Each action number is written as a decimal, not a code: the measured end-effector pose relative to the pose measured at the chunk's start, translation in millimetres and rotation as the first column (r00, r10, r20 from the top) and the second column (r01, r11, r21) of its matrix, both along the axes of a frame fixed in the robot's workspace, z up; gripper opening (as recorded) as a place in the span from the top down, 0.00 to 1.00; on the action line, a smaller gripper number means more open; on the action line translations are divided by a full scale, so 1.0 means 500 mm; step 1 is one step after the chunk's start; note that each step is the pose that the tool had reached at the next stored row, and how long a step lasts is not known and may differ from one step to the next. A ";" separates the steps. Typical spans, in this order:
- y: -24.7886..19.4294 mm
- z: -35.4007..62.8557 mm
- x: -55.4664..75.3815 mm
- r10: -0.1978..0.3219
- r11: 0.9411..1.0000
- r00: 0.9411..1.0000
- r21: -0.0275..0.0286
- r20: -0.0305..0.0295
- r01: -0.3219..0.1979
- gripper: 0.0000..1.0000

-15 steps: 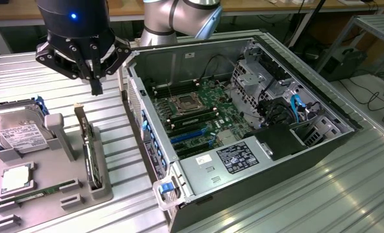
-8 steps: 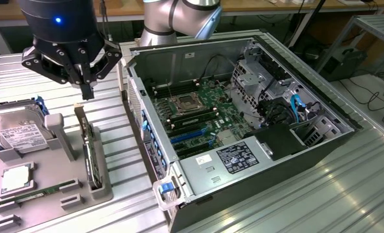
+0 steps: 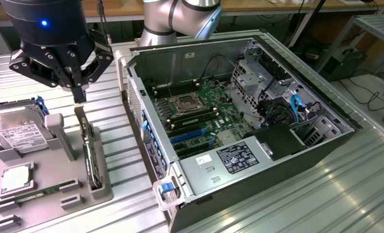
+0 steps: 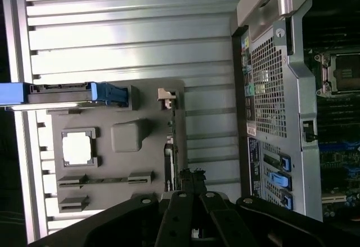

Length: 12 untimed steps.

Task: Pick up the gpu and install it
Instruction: 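Reach for the gpu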

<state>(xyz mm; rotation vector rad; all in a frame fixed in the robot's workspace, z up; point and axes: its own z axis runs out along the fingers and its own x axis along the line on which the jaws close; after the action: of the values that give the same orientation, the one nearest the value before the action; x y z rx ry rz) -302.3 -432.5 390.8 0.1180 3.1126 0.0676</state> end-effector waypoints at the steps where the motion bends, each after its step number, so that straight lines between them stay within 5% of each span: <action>1: -0.0006 0.000 -0.002 0.000 1.000 1.000 0.000 0.000 0.000 0.89; 12: -0.0091 -0.001 -0.027 0.000 1.000 1.000 0.000 0.000 0.000 0.89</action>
<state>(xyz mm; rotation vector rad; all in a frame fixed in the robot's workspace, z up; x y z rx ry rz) -315.7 -437.0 390.3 0.1180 3.1125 0.0676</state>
